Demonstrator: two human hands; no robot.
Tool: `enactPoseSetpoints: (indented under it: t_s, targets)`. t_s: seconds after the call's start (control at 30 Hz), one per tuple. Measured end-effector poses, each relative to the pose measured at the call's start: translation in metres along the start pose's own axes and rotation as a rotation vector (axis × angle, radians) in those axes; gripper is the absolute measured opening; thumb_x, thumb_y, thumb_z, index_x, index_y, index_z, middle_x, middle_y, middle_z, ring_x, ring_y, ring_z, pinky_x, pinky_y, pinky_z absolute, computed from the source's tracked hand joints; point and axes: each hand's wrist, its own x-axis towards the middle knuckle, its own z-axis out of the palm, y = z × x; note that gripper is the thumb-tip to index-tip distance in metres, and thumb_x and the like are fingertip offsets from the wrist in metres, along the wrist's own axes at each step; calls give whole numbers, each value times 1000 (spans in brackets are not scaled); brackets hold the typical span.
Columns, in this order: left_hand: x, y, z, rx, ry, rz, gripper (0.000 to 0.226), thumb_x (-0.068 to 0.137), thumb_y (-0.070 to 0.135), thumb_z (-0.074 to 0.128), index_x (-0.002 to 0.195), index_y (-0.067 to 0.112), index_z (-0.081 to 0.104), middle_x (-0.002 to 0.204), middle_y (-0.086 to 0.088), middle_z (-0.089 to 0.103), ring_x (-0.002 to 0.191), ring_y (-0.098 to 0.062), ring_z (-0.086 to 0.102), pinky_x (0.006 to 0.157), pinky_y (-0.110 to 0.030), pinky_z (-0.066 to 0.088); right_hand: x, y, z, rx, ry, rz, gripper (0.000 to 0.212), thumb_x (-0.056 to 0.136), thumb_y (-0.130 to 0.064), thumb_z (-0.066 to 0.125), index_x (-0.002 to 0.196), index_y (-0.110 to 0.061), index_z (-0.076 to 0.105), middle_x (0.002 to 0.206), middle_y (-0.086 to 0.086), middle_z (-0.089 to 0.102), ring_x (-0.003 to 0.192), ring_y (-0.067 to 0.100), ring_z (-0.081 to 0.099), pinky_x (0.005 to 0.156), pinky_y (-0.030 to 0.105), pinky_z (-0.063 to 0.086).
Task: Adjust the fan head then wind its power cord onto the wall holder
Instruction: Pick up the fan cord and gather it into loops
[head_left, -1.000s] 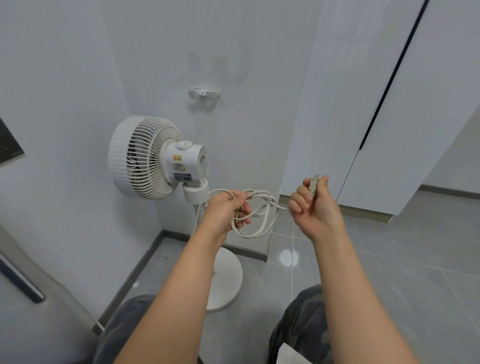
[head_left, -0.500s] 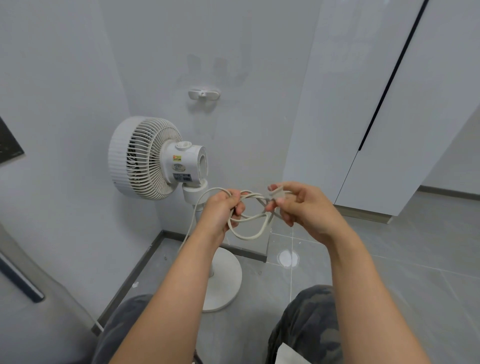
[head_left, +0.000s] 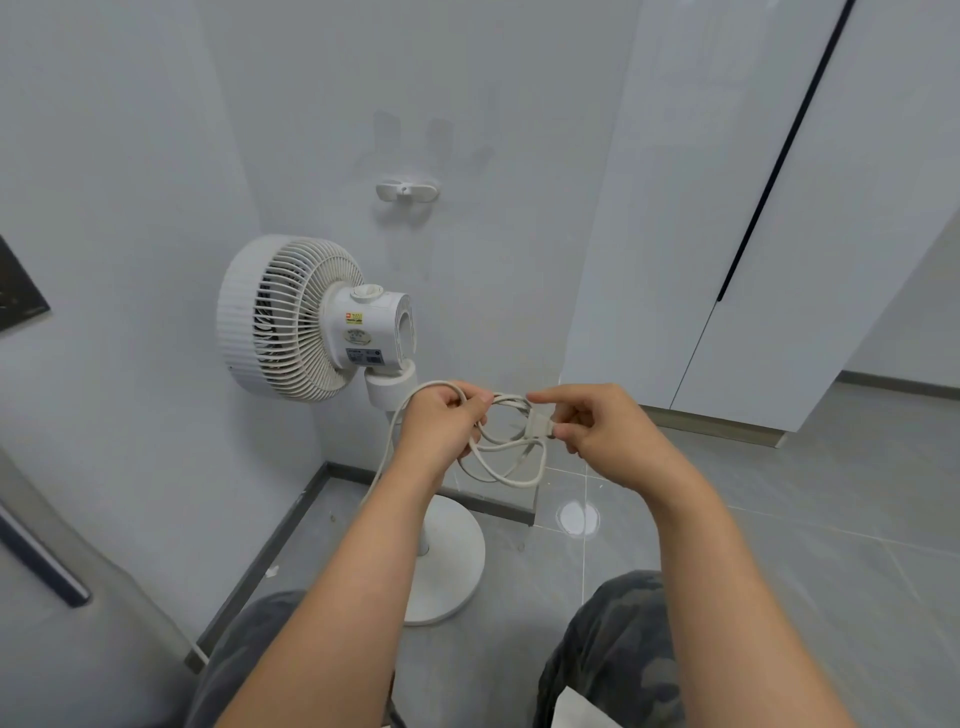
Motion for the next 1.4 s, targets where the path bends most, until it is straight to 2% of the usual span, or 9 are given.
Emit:
enactPoseSetpoints:
  t_s: [0.17,0.3,0.47,0.6,0.73,0.8,0.93,1.13,1.4]
  targets:
    - [-1,1,3,92,55,66,20,89,18,58,70,19,63,52,-3,50,47,-14,42,47,-21,35,2,1,7,-45,80,63,16,85,-4,65,98,-9,72,67,-2,61,56,6,53,56,12,41]
    - [0,3,5,120,68,108,18,89,20,58,72,19,62,50,-1,50,41,-7,43,48,-22,35,4,0,14,-56,167,45,13,82,-8,70,95,-10,72,75,3,65,66,14,59,71,27,53]
    - [1,6,6,139,56,132,17,91,19,56,75,18,62,50,0,50,40,-6,45,46,-20,37,4,-1,24,-9,284,-4,24,82,-11,69,92,-24,51,76,2,64,70,14,57,65,27,47]
    - [3,5,1,153,20,127,20,92,18,54,72,22,58,53,0,50,36,-2,44,52,-25,37,4,0,25,-14,287,17,26,80,-18,72,99,-22,55,73,0,59,67,11,52,66,28,45]
    - [5,3,-2,188,-34,152,21,92,15,53,73,22,58,54,0,49,35,-3,45,54,-27,39,5,1,24,-38,208,45,47,82,-23,70,126,-19,55,66,-4,53,66,8,50,70,26,45]
    - [4,3,-1,217,-67,168,23,92,13,53,71,22,58,55,0,49,34,-3,45,52,-24,40,5,0,24,2,142,67,47,83,-21,69,128,-17,55,63,-1,54,62,9,51,65,22,43]
    - [3,3,-2,245,-97,194,21,91,11,53,73,21,60,53,2,47,35,-5,43,47,-20,38,1,0,19,267,47,146,39,84,-11,68,122,-9,59,51,-1,49,42,-1,49,48,8,40]
    - [-1,5,-4,268,-154,235,20,90,8,55,75,18,63,49,1,46,37,-3,42,41,-12,35,0,2,14,309,-176,208,18,86,-1,62,102,-10,65,60,7,58,49,12,47,47,23,40]
    - [-1,4,-8,317,-239,237,24,90,11,55,72,25,63,46,5,49,42,-6,45,48,-20,37,5,10,18,576,-168,315,7,86,4,58,90,-1,59,62,13,56,43,12,49,42,21,46]
